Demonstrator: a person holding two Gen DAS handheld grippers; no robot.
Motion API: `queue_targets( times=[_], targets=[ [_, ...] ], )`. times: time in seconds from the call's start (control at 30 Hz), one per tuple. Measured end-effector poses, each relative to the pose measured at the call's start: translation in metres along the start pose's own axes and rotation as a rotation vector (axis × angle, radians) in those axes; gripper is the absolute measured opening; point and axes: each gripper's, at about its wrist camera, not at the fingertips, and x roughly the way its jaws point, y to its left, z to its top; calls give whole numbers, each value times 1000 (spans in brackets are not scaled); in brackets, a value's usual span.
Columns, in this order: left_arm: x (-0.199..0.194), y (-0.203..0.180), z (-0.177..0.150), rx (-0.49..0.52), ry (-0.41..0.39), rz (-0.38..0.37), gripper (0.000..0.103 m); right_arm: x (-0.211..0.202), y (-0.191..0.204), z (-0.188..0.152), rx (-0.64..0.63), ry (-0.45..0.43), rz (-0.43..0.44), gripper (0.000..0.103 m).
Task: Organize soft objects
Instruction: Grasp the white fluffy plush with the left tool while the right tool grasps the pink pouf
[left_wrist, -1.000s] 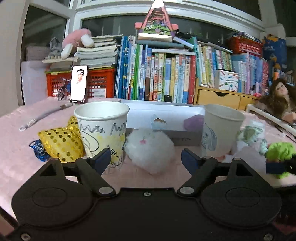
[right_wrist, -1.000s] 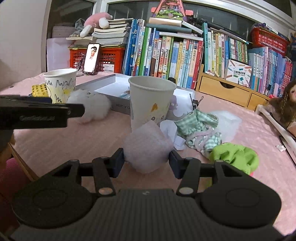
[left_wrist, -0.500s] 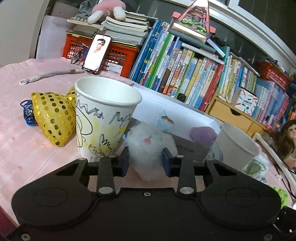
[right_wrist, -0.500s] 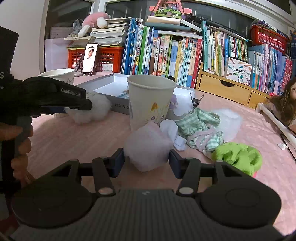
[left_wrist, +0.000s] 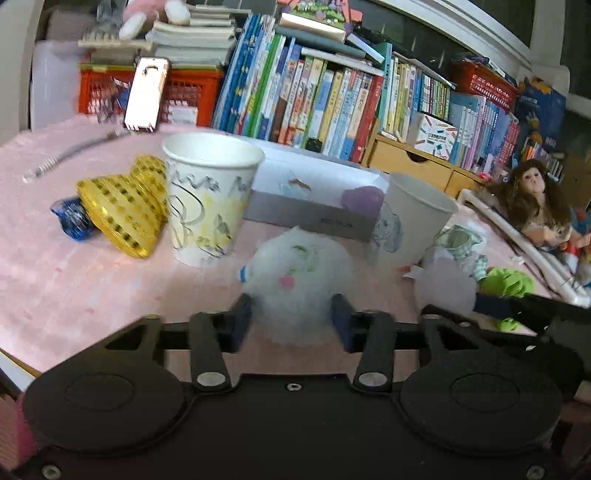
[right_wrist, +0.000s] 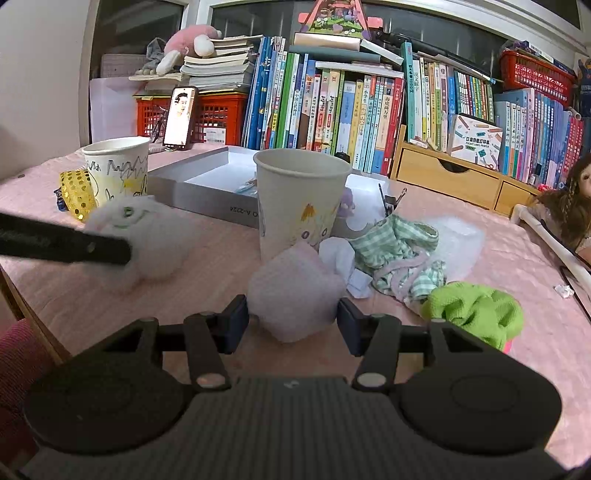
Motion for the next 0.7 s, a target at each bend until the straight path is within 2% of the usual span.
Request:
queue_targets(
  times=[0.07,0.2,0.47,0.7],
  targets=[
    [-3,-4,-3,44,-41,39,77,0,-1,0,13,-3,0,61],
    [-4,-15,-6,156,-101,70,82,-1,-4,2,39,-11,1,69],
    [18,-23,-4,228,-104,88,85,3,-6,4,51,-7,2,73],
    [38,-22,-5,228,-66,87,85,15,-4,4,64,11,0,73]
  ],
)
